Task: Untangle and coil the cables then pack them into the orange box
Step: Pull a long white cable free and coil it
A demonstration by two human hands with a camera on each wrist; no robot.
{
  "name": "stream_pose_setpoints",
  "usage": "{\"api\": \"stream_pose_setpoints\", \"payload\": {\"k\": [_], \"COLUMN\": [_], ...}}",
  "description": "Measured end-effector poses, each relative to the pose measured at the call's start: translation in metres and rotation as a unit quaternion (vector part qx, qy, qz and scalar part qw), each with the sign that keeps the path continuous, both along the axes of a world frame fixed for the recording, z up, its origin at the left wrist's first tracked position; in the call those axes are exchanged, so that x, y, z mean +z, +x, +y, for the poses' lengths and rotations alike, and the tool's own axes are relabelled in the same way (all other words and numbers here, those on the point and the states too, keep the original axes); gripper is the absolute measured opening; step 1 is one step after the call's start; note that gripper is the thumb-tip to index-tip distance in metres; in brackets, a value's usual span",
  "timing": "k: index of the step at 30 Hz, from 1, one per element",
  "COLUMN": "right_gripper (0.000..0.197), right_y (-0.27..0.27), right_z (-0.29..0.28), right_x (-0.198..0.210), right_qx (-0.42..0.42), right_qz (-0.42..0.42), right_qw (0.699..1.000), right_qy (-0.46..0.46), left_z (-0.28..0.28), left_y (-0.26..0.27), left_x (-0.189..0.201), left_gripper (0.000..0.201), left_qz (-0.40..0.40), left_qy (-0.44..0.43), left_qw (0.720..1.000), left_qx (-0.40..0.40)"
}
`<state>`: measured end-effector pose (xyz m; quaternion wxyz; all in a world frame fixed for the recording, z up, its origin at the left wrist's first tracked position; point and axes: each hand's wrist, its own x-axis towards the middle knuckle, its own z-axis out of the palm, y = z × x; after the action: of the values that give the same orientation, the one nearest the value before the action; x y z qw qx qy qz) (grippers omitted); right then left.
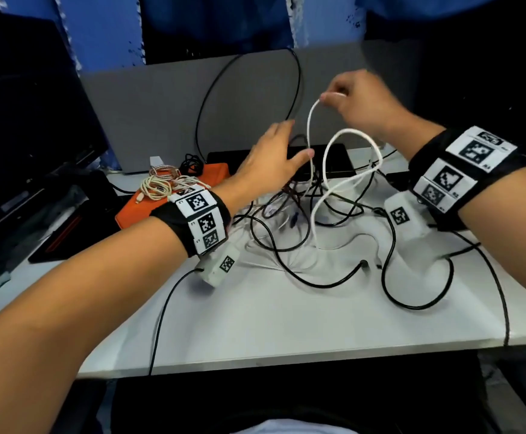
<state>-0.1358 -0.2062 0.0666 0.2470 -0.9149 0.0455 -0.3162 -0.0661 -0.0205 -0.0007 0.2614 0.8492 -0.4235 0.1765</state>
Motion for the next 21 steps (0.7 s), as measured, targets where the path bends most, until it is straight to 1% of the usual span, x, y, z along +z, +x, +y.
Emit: {"api": "stream_pose_setpoints", "payload": {"k": [1,2,3,4,5,6,7,8,9,11,13,14,15,18,19,20,21], "right_gripper": [0.020,0.022,0.023,0.023,0.023,0.022,0.021,0.021,0.021,0.021,0.021,0.021,0.020,0.018,0.018,0.018,0.018], "right_y": [0.003,0.007,0.010,0.012,0.013,0.015,0.015,0.016,0.015,0.015,0.015,0.016,0.016,0.014,0.013,0.012,0.012], "right_z": [-0.001,-0.002,-0.002,-0.002,-0.001,-0.001,0.000,0.001,0.002,0.005,0.002,-0.002,-0.006,-0.021,-0.026,-0.030,-0.034], "right_x": [0.003,0.004,0.004,0.003,0.002,0.001,0.001,0.000,0.000,-0.001,-0.004,-0.004,-0.004,-0.001,-0.001,-0.002,-0.002], "right_qx": [-0.022,-0.039,-0.050,-0.060,-0.067,-0.073,-0.075,-0.075,-0.073,-0.066,-0.061,-0.064,-0.069,-0.095,-0.098,-0.094,-0.081], "right_qz": [-0.001,0.005,0.012,0.016,0.015,0.013,0.013,0.016,0.019,0.034,0.054,0.060,0.061,0.048,0.052,0.071,0.096], "right_qw": [1.000,0.999,0.998,0.998,0.997,0.997,0.996,0.997,0.997,0.997,0.997,0.996,0.996,0.994,0.994,0.993,0.992], "right_qy": [0.010,0.017,0.021,0.025,0.030,0.035,0.036,0.033,0.027,0.006,-0.009,-0.008,0.000,0.020,0.018,0.010,0.003], "left_z": [0.000,0.000,-0.001,-0.002,-0.005,-0.008,-0.011,-0.011,-0.010,-0.005,-0.001,0.001,0.003,0.011,0.015,0.019,0.021], "left_y": [-0.006,-0.016,-0.027,-0.038,-0.050,-0.058,-0.064,-0.069,-0.071,-0.072,-0.069,-0.069,-0.069,-0.074,-0.076,-0.076,-0.073], "left_x": [0.000,0.002,0.004,0.007,0.009,0.010,0.009,0.007,0.006,0.007,0.011,0.013,0.015,0.022,0.026,0.033,0.040], "left_gripper": [0.051,0.043,0.042,0.048,0.055,0.060,0.061,0.062,0.063,0.065,0.061,0.060,0.058,0.040,0.034,0.031,0.031], "left_qz": [-0.025,-0.042,-0.031,0.018,0.095,0.181,0.260,0.328,0.389,0.488,0.546,0.557,0.552,0.487,0.477,0.474,0.468], "left_qy": [-0.029,-0.060,-0.067,-0.035,0.040,0.130,0.206,0.250,0.264,0.233,0.193,0.192,0.204,0.257,0.243,0.206,0.155], "left_qw": [0.999,0.997,0.997,0.998,0.993,0.970,0.936,0.900,0.866,0.810,0.768,0.753,0.747,0.757,0.765,0.780,0.802], "left_qx": [0.012,0.006,-0.013,-0.040,-0.066,-0.092,-0.117,-0.143,-0.171,-0.228,-0.274,-0.292,-0.309,-0.352,-0.357,-0.351,-0.337]}}
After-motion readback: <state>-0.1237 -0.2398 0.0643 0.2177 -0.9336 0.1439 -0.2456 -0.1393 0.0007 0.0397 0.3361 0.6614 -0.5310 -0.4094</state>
